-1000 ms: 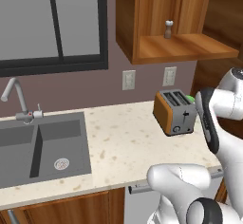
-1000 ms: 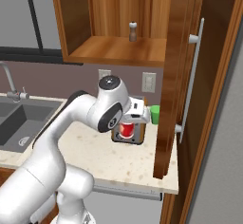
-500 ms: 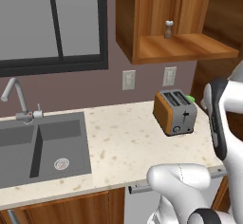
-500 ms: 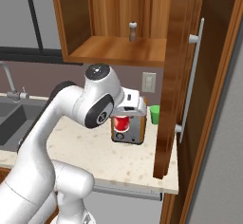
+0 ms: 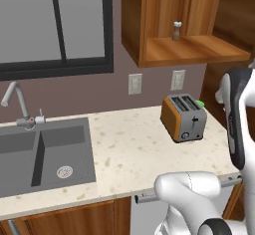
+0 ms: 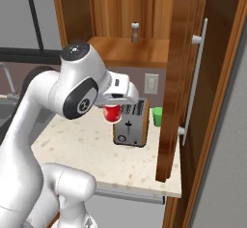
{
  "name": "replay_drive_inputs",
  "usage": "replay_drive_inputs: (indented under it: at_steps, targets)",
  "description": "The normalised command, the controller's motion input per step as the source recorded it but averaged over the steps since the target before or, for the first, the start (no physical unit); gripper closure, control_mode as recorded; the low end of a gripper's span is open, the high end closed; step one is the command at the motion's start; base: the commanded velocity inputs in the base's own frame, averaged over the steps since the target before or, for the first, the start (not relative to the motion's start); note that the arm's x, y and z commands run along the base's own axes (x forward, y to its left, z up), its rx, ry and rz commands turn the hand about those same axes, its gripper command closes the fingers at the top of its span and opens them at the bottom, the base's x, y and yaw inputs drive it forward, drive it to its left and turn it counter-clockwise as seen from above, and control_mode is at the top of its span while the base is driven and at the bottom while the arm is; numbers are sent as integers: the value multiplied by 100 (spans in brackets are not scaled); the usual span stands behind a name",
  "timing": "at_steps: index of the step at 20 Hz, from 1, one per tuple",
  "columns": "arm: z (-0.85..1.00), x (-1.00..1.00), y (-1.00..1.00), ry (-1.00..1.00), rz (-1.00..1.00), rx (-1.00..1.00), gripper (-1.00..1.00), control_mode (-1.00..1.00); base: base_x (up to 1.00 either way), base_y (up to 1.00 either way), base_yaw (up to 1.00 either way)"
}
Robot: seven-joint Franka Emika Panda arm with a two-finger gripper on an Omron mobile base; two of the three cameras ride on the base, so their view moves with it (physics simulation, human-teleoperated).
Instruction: Pick the yogurt and canned food from the counter and place them in the cabinets closest to them.
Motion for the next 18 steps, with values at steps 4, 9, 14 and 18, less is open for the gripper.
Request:
replay_drive_inputs:
  at_steps: [4,9,14,18]
  targets:
    - [66,-37,15,-7,0,0,100,-100,0,0,0]
    - [52,-12,13,-11,0,-1,100,-100,0,0,0]
    - [33,6,11,-7,0,-4,100,-100,0,0,0]
    - [23,13,8,-6,0,-4,100,-100,0,0,0]
